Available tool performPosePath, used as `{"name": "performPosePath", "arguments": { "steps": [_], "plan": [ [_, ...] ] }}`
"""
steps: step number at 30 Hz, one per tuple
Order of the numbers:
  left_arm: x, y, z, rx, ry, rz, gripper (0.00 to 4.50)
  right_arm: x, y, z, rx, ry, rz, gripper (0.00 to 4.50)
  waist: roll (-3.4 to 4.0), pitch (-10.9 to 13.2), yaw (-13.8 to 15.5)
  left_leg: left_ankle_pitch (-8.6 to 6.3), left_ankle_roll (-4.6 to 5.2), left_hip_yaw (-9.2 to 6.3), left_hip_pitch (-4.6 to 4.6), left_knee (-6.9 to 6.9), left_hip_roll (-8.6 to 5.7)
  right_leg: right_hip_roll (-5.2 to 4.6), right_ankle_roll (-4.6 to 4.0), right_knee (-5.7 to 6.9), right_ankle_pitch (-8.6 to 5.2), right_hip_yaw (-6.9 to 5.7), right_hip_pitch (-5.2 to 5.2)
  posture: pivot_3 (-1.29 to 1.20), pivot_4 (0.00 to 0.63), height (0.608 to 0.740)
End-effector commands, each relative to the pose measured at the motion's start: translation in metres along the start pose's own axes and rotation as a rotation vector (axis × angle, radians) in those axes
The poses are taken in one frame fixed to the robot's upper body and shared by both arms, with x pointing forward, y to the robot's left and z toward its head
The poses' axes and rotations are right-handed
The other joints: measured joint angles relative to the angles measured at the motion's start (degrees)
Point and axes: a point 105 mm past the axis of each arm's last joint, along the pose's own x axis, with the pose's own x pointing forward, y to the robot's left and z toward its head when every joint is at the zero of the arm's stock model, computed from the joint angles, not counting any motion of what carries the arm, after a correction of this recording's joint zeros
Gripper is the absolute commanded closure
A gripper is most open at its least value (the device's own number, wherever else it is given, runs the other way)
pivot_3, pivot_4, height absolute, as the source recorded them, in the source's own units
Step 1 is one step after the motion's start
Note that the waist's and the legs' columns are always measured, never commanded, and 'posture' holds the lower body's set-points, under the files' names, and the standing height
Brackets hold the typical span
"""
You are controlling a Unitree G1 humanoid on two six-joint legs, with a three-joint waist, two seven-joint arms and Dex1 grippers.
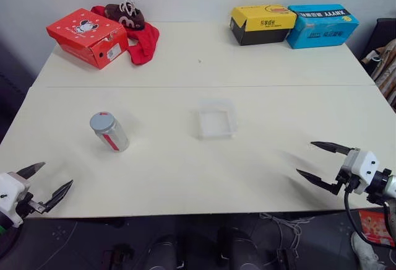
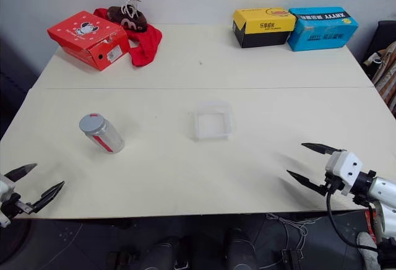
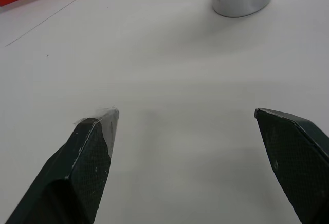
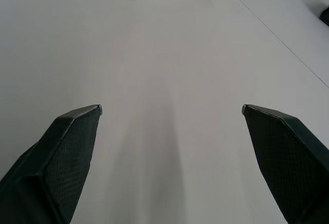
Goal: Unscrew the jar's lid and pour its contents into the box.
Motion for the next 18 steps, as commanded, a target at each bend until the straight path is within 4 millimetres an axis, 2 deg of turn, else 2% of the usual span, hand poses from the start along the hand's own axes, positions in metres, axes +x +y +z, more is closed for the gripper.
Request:
{"name": "performPosePath", "arguments": {
  "steps": [1,8,11,15,18],
  "plan": [
    [-0.006,0.008,0.005,0.035,-0.004,0.016,0.03,-0.005,-0.003,0.000,-0.016,-0.015,-0.009,0.00,0.00,0.00,-0.03,0.00,0.00,0.00,0.00,0.00,0.00,0.00,0.00,0.00,0.00,0.00,0.00,0.00,0.150,0.740],
    [-0.013,0.006,0.014,-0.082,-0.083,0.010,0.03,0.005,-0.004,0.007,0.059,-0.098,-0.018,0.00,0.01,0.00,-0.12,0.01,-0.01,0.00,0.01,0.02,0.00,0.00,0.00,0.05,0.00,0.00,0.00,0.00,0.150,0.740],
    [-0.028,0.022,0.011,-0.185,-0.103,0.121,0.03,0.024,0.004,0.039,0.059,-0.267,0.008,0.00,0.03,0.01,-0.42,0.00,-0.03,-0.01,0.01,0.01,0.04,0.01,-0.01,0.08,0.00,0.03,-0.01,0.00,0.150,0.740],
    [-0.053,0.047,-0.011,-0.285,-0.075,0.358,0.03,0.044,0.019,0.076,0.035,-0.458,0.025,0.00,0.03,0.01,-0.26,0.05,-0.14,0.00,0.08,0.01,0.10,0.06,-0.03,0.19,-0.02,0.01,-0.01,0.00,0.150,0.740],
    [-0.061,0.051,-0.022,-0.325,-0.051,0.424,0.03,0.051,0.025,0.088,0.028,-0.523,0.029,0.00,0.00,0.00,0.10,0.05,-0.10,0.00,0.12,0.02,0.07,0.04,-0.03,0.21,-0.02,0.03,0.04,0.00,0.150,0.740]
  ]
}}
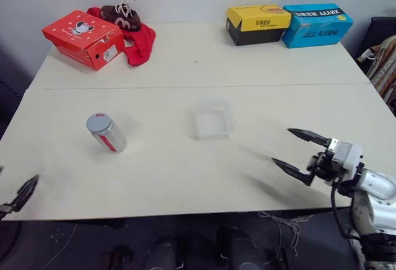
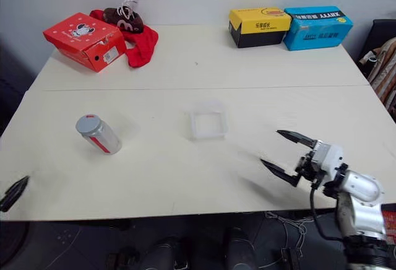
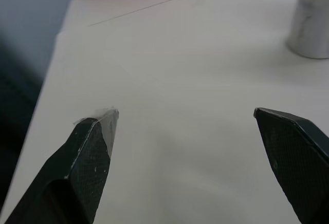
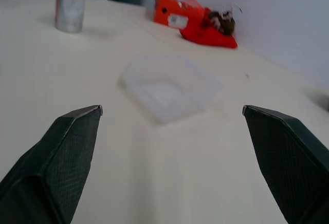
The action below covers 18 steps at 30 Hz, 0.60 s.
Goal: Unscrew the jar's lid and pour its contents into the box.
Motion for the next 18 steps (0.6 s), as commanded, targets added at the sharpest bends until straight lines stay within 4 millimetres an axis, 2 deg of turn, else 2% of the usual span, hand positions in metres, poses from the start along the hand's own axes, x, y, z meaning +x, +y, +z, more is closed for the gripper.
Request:
{"name": "performPosePath", "arguments": {
  "steps": [1,3,7,10,18],
  "plan": [
    [-0.013,0.014,-0.005,-0.035,-0.001,0.103,0.03,0.013,0.005,0.020,-0.046,-0.110,0.013,0.00,-0.06,-0.03,0.29,-0.01,0.03,-0.01,0.00,0.01,-0.02,-0.02,0.00,0.00,0.00,-0.02,0.02,0.00,0.150,0.740],
    [-0.013,0.003,-0.002,-0.025,0.000,0.070,0.03,0.018,0.009,0.026,-0.075,-0.154,0.033,0.00,-0.16,-0.09,0.44,-0.04,0.07,-0.01,0.01,0.02,-0.04,-0.05,0.00,-0.01,0.00,-0.01,0.04,0.00,0.150,0.740],
    [-0.005,-0.028,0.025,-0.012,-0.095,-0.031,0.03,0.016,0.005,0.025,-0.074,-0.152,-0.001,0.00,-0.25,-0.14,0.61,-0.07,0.08,-0.03,0.01,0.02,-0.06,-0.07,0.00,-0.06,0.00,0.01,0.07,0.00,0.150,0.740],
    [0.001,-0.069,0.048,-0.040,-0.219,-0.114,0.03,0.015,0.005,0.022,-0.063,-0.130,0.003,0.00,-0.19,-0.12,0.47,-0.06,0.06,-0.02,0.02,0.02,-0.05,-0.06,-0.01,-0.07,0.00,0.06,0.07,0.00,0.150,0.740],
    [0.028,-0.141,0.055,-0.156,-0.282,-0.033,0.03,0.019,0.005,0.019,-0.040,-0.114,0.006,0.00,-0.18,-0.11,0.18,-0.01,0.06,0.04,0.14,0.04,-0.04,0.06,0.00,0.01,0.00,0.06,0.18,0.00,0.150,0.740]
  ]
}}
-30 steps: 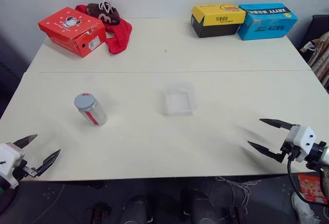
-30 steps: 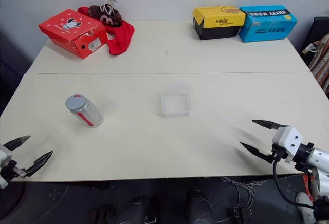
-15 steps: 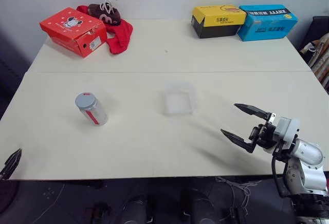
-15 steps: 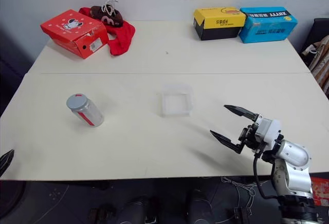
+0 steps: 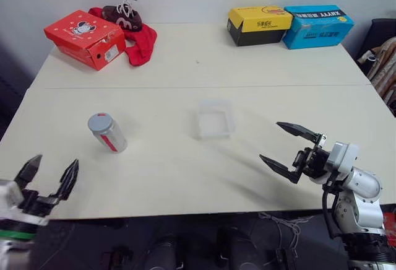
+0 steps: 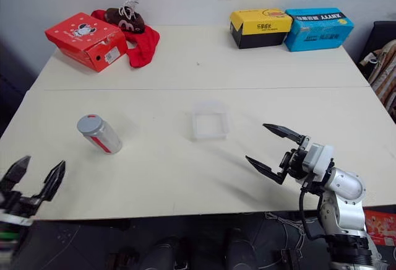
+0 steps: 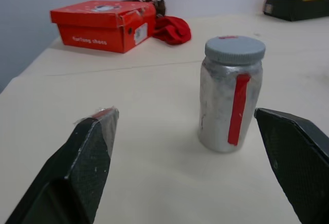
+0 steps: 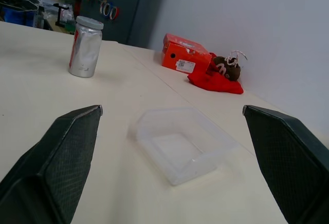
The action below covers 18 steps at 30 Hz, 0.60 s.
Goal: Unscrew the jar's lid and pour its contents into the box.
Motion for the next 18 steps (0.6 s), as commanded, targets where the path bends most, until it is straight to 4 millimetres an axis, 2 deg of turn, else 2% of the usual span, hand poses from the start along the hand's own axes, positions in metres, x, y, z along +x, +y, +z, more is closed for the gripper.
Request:
{"name": "performPosePath", "arguments": {
  "steps": [1,3,5,12,18],
  "plan": [
    [0.016,-0.023,0.006,0.032,-0.033,0.039,0.03,0.001,-0.004,0.006,-0.021,-0.003,-0.005,0.00,0.00,0.00,0.11,0.00,0.00,0.01,0.04,0.01,0.00,0.01,0.00,0.01,0.00,0.00,0.05,0.00,0.150,0.740],
    [0.028,-0.041,0.007,-0.006,-0.066,0.012,0.03,0.001,-0.003,0.007,-0.016,0.003,-0.007,0.00,0.00,0.00,0.25,0.01,0.01,0.03,0.14,0.03,-0.01,0.02,0.00,0.01,0.00,-0.01,0.16,0.00,0.150,0.740],
    [0.038,-0.053,0.011,0.027,-0.088,0.010,0.03,0.000,-0.003,0.007,-0.013,0.009,-0.008,0.00,0.00,0.00,0.77,0.01,0.02,0.03,0.28,0.04,-0.01,0.00,0.00,0.00,0.00,0.00,0.33,0.00,0.150,0.740],
    [0.065,-0.056,0.007,0.089,-0.093,0.144,0.03,-0.004,0.001,0.008,0.014,0.018,-0.015,0.00,0.00,0.00,1.56,0.00,0.02,0.02,0.31,0.02,0.00,0.01,0.00,-0.02,0.00,-0.01,0.35,0.00,0.150,0.740],
    [0.090,-0.058,0.002,0.090,-0.097,0.184,0.03,-0.007,0.006,0.010,0.027,0.023,-0.031,0.00,0.00,-0.01,1.73,0.01,0.06,0.02,0.30,0.04,0.00,0.00,0.01,-0.02,0.00,-0.04,0.36,0.00,0.150,0.740]
  ]
}}
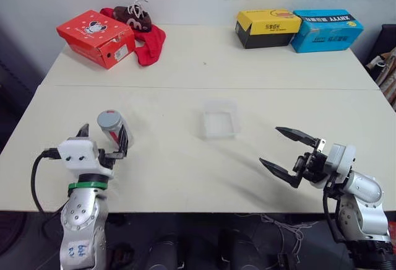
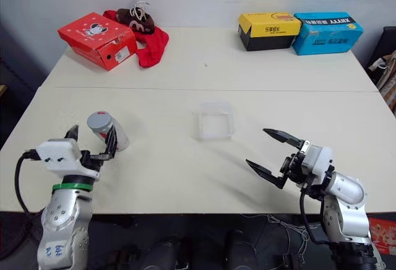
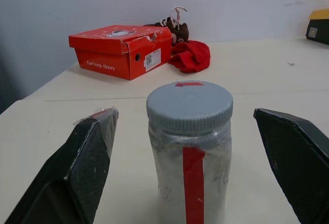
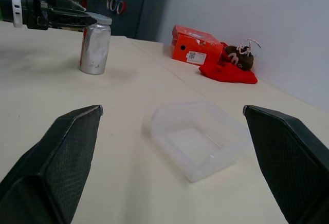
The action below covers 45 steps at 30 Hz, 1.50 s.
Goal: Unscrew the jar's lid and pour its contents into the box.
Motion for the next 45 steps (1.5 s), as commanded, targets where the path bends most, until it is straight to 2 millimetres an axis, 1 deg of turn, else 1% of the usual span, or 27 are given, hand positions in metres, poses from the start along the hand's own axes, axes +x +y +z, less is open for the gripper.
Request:
{"name": "performPosePath", "arguments": {
  "steps": [1,6,10,17,22,25,28,32,33,36,38,39,40,42,44,45],
  "plan": [
    [0.009,0.002,0.002,0.012,-0.021,0.044,0.03,-0.002,0.000,0.011,-0.030,-0.024,-0.016,0.00,0.00,0.00,0.07,0.00,0.00,-0.01,0.00,0.00,0.00,0.00,0.00,0.00,0.00,-0.01,0.00,0.00,0.150,0.740],
    [0.020,0.005,-0.006,-0.015,-0.004,0.087,0.03,-0.007,0.003,0.008,-0.022,-0.016,-0.025,0.00,0.00,0.00,0.29,0.00,0.00,-0.01,0.00,-0.01,0.00,0.00,0.00,-0.01,0.00,-0.02,0.00,0.00,0.150,0.740],
    [0.025,0.000,-0.009,-0.017,0.006,0.051,0.03,-0.009,0.004,0.006,-0.020,-0.012,-0.035,0.00,0.00,0.00,0.47,0.00,0.00,-0.01,0.00,0.00,0.00,0.01,0.00,-0.01,0.00,-0.03,0.00,0.00,0.150,0.740],
    [0.036,-0.007,-0.017,0.000,0.023,0.043,0.03,-0.008,0.004,0.007,-0.018,-0.017,-0.041,0.00,0.00,0.00,1.14,0.00,-0.01,-0.01,0.00,0.00,0.00,0.00,0.00,-0.01,0.00,-0.03,0.00,0.00,0.150,0.740],
    [0.045,-0.013,-0.017,0.002,0.018,0.054,0.03,-0.007,0.003,0.008,-0.016,-0.018,-0.044,0.00,0.00,0.00,1.24,0.00,-0.01,-0.02,0.00,0.00,0.00,0.00,0.01,-0.02,0.00,-0.04,0.00,0.00,0.150,0.740],
    [0.047,-0.016,-0.016,0.012,0.018,0.045,0.03,-0.006,0.003,0.009,-0.018,-0.019,-0.048,0.00,0.00,0.00,1.24,0.00,-0.01,-0.01,0.00,-0.01,0.00,0.00,0.01,-0.02,0.00,-0.05,0.00,0.00,0.150,0.740],
    [0.045,-0.018,-0.017,0.028,0.030,0.035,0.64,-0.005,0.002,0.010,-0.021,-0.020,-0.054,0.00,0.00,0.00,1.22,0.00,0.00,-0.02,0.00,-0.01,0.00,0.00,0.01,-0.02,0.00,-0.05,0.00,0.00,0.150,0.740],
    [0.042,-0.016,-0.020,0.038,0.046,0.047,1.87,-0.003,0.001,0.010,-0.024,-0.021,-0.066,0.00,0.00,0.00,1.17,0.00,-0.01,-0.02,0.00,-0.01,0.00,0.01,0.01,-0.02,0.00,-0.05,0.00,0.00,0.150,0.740],
    [0.041,-0.015,-0.020,0.043,0.048,0.046,2.11,-0.003,0.001,0.010,-0.025,-0.022,-0.069,0.00,0.00,0.00,1.19,0.00,-0.01,-0.02,0.00,-0.02,0.00,0.01,0.01,-0.02,0.00,-0.05,0.00,0.00,0.150,0.740],
    [0.041,-0.013,-0.019,0.037,0.047,0.043,2.10,-0.003,0.000,0.010,-0.022,-0.022,-0.072,0.00,0.00,0.00,1.19,0.00,-0.01,-0.02,0.00,-0.01,0.00,0.00,0.01,-0.03,0.00,-0.05,0.00,0.00,0.150,0.740],
    [0.043,-0.011,-0.011,-0.001,0.005,0.008,2.10,-0.002,0.000,0.010,-0.007,-0.025,-0.076,0.00,0.00,0.00,1.18,-0.01,-0.02,-0.02,0.00,-0.01,0.00,0.00,0.01,-0.03,0.00,-0.05,0.00,0.00,0.150,0.740],
    [0.045,-0.010,-0.002,-0.051,-0.039,-0.031,2.10,-0.001,0.000,0.009,0.010,-0.021,-0.071,0.00,0.00,0.00,1.15,-0.01,-0.02,-0.02,0.00,-0.02,0.01,0.00,0.01,-0.03,0.00,-0.05,0.00,0.00,0.150,0.740],
    [0.047,-0.011,0.010,-0.099,-0.099,-0.110,2.10,0.002,0.000,0.011,0.028,-0.013,-0.061,0.00,0.00,0.00,1.09,-0.01,-0.03,-0.02,0.00,-0.02,0.02,0.00,0.01,-0.03,0.00,-0.05,0.00,0.00,0.150,0.740],
    [0.047,-0.015,0.034,-0.190,-0.185,-0.325,2.10,0.010,0.000,0.020,0.071,-0.004,-0.027,0.00,0.02,0.01,1.06,0.00,-0.06,-0.02,-0.03,-0.01,0.04,-0.01,0.00,-0.02,0.00,-0.05,-0.06,0.00,0.150,0.740],
    [0.045,-0.018,0.051,-0.222,-0.210,-0.520,2.10,0.023,-0.001,0.033,0.118,0.005,0.005,0.00,0.06,0.04,0.94,0.04,-0.11,-0.03,-0.07,0.00,0.06,-0.03,-0.02,0.06,-0.01,-0.04,-0.16,0.00,0.150,0.740],
    [0.043,-0.023,0.057,-0.208,-0.199,-0.638,2.10,0.033,-0.002,0.044,0.150,-0.003,0.026,0.00,0.08,0.05,0.79,0.05,-0.12,-0.04,-0.08,0.01,0.05,-0.04,-0.04,0.09,-0.02,-0.03,-0.19,0.00,0.150,0.740]
  ]
}}
